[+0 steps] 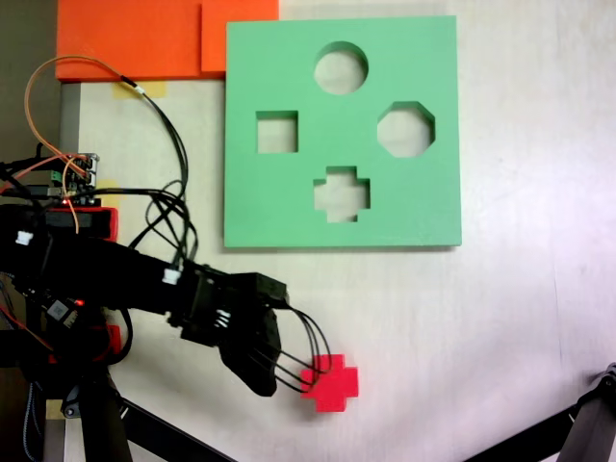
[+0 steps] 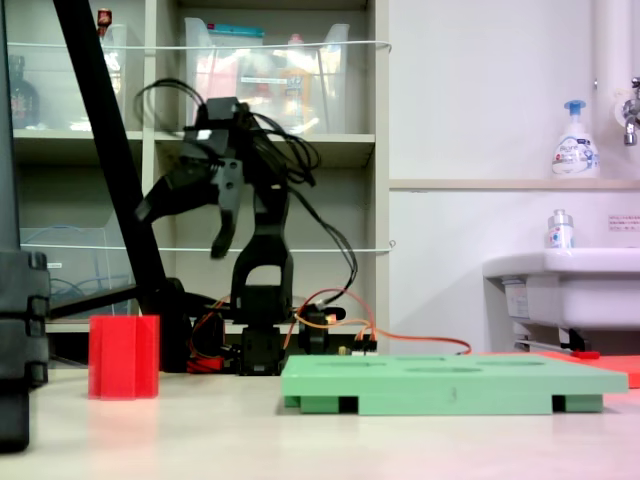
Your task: Put the cross columnar block into the corresponding hole
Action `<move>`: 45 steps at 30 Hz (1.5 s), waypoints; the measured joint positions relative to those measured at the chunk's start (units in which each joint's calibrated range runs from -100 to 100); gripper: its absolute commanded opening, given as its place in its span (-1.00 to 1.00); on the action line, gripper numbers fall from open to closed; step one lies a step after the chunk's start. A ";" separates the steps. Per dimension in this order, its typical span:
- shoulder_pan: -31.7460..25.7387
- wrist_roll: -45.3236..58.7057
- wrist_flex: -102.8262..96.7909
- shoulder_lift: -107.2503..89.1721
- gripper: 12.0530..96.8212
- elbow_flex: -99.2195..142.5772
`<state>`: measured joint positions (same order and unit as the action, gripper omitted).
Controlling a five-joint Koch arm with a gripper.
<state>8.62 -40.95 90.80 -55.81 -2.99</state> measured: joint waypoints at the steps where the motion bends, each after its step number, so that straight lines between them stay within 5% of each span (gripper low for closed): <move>1: 0.05 0.00 0.78 2.46 0.93 -0.39; 22: 3.47 2.39 1.08 54.17 0.97 -23.13; 33: 3.27 2.59 1.08 63.75 0.97 -23.32; 37: 3.08 2.88 1.08 65.39 0.62 -23.32; 42: 3.27 3.13 1.17 64.98 -0.04 -23.71; 45: 3.08 3.13 3.82 64.43 -0.20 -25.67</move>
<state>11.70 -37.83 94.62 8.62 -28.66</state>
